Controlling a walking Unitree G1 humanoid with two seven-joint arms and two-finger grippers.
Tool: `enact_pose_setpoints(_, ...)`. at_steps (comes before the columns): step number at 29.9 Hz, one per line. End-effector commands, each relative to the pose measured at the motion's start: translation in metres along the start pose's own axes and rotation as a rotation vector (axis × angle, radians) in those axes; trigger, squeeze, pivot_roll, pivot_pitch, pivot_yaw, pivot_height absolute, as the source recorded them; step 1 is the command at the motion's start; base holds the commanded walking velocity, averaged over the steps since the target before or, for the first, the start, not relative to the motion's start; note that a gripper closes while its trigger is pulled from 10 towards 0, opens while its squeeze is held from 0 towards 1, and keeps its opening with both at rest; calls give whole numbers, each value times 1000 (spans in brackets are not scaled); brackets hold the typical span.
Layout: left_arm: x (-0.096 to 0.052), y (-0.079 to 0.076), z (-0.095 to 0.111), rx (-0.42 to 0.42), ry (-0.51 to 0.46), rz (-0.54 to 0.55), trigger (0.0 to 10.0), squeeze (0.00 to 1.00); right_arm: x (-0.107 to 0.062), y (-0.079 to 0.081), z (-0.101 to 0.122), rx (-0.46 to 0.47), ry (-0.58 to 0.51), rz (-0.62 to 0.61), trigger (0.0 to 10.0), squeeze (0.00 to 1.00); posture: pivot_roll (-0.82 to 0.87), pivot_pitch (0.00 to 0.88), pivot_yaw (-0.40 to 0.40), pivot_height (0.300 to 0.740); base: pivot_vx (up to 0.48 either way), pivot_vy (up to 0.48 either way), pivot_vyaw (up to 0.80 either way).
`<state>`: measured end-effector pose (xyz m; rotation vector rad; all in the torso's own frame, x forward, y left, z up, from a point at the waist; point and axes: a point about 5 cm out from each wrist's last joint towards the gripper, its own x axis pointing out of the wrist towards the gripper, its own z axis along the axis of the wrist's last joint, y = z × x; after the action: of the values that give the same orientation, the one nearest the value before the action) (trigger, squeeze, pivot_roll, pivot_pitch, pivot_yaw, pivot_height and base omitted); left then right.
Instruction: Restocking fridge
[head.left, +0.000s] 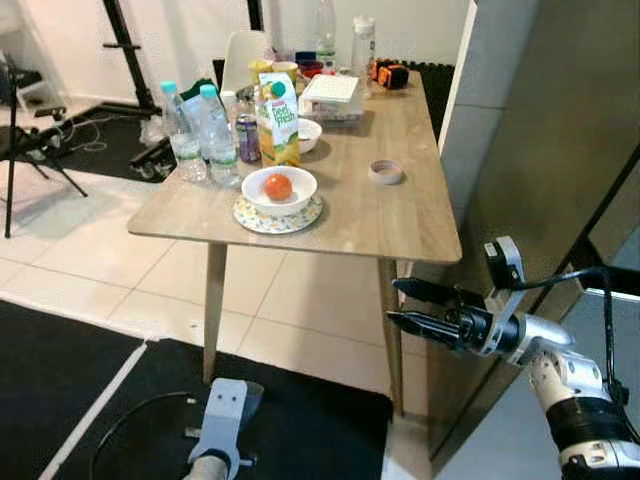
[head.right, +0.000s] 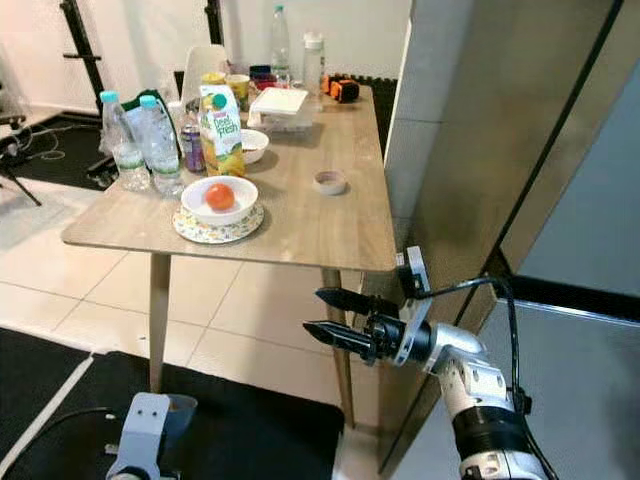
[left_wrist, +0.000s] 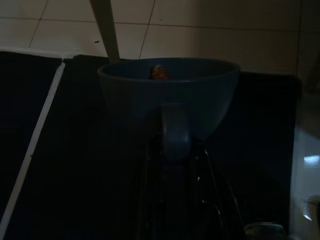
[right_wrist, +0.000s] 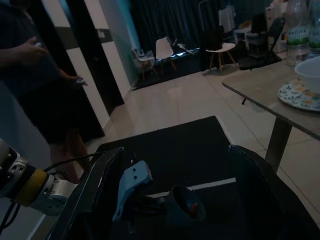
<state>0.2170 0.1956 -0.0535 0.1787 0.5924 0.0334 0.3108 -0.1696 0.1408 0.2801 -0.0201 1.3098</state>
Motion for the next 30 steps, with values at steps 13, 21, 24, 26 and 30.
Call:
enact_pose_setpoints(13, 0, -4, -1, -18, 9, -14, 10000, 0, -20, 8, -21, 52, 136, -57, 10000, 0, -124, 0, 6, 740, 0, 0, -237)
enact_pose_setpoints(21, -1, -5, -2, -13, 10, -17, 10000, 0, -35, 15, -28, 84, 138, -61, 10000, 0, -124, 0, 6, 740, 0, 0, -769)
enact_pose_setpoints(24, -1, -5, -2, -10, 8, -16, 10000, 0, -42, 18, -27, 86, 136, -74, 10000, 0, -130, 0, 11, 740, 0, 0, -769)
enact_pose_setpoints(26, -1, -4, -2, -9, 8, -16, 10000, 0, -47, 18, -26, 76, 138, -90, 10000, 0, -130, 0, 11, 740, 0, 0, -775)
enact_pose_setpoints(30, 0, -4, -1, -6, 9, -19, 10000, 0, -50, 16, -17, 33, 131, -126, 10000, 0, -144, 0, 18, 740, 0, 0, -720)
